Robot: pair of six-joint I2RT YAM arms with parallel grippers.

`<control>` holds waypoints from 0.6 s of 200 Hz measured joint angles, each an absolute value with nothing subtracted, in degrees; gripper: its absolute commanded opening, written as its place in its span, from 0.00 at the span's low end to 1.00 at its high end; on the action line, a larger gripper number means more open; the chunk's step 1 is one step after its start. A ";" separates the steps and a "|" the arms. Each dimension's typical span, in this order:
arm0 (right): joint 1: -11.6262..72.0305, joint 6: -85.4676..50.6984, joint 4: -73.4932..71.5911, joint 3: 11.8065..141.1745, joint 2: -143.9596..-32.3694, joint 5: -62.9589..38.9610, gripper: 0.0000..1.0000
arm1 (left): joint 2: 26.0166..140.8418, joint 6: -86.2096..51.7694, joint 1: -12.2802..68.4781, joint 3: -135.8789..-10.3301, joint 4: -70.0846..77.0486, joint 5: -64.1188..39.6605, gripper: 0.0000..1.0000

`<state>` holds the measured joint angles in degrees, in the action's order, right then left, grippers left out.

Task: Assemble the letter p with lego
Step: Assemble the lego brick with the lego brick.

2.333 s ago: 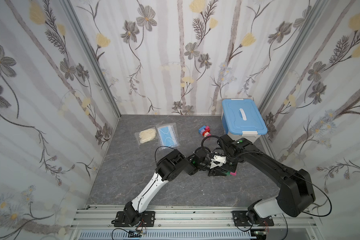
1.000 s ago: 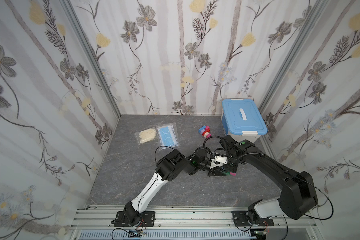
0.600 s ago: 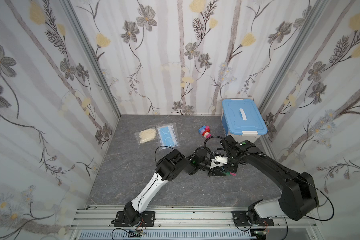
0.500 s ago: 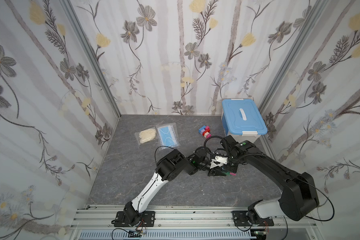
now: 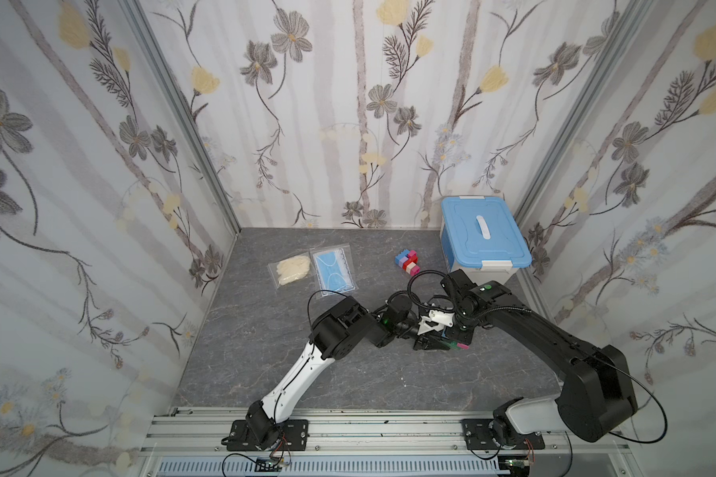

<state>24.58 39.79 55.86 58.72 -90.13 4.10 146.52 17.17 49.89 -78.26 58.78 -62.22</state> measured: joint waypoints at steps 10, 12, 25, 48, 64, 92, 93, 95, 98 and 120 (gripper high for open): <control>24.23 39.97 55.70 58.22 -89.23 3.64 0.12 | 146.52 17.21 49.87 -78.26 58.74 -62.26 0.00; 24.14 39.99 55.68 58.13 -89.06 3.62 0.12 | 146.52 17.23 49.87 -78.26 58.72 -62.28 0.00; 23.42 40.56 56.53 57.93 -87.96 4.25 0.11 | 146.52 17.37 49.78 -78.35 58.48 -62.46 0.00; 22.55 41.45 57.39 57.63 -86.54 3.77 0.12 | 146.52 17.43 49.78 -78.37 58.30 -62.50 0.00; 22.26 41.43 57.82 57.63 -86.24 3.27 0.12 | 146.52 17.52 49.76 -78.46 58.22 -62.54 0.00; 22.31 41.52 58.33 58.28 -87.29 2.76 0.13 | 146.65 17.65 49.67 -78.70 57.93 -62.96 0.00; 22.31 41.52 58.33 58.33 -87.31 2.76 0.13 | 146.67 17.65 49.67 -78.70 57.93 -63.00 0.00; 22.35 41.50 58.37 58.46 -87.42 2.76 0.13 | 146.67 17.65 49.67 -78.72 57.91 -63.00 0.00; 22.41 41.47 58.48 58.59 -87.59 2.81 0.13 | 146.67 17.67 49.65 -78.74 57.91 -63.05 0.00; 22.65 41.47 58.61 59.66 -89.03 2.81 0.13 | 146.78 17.69 49.56 -78.91 57.87 -63.37 0.00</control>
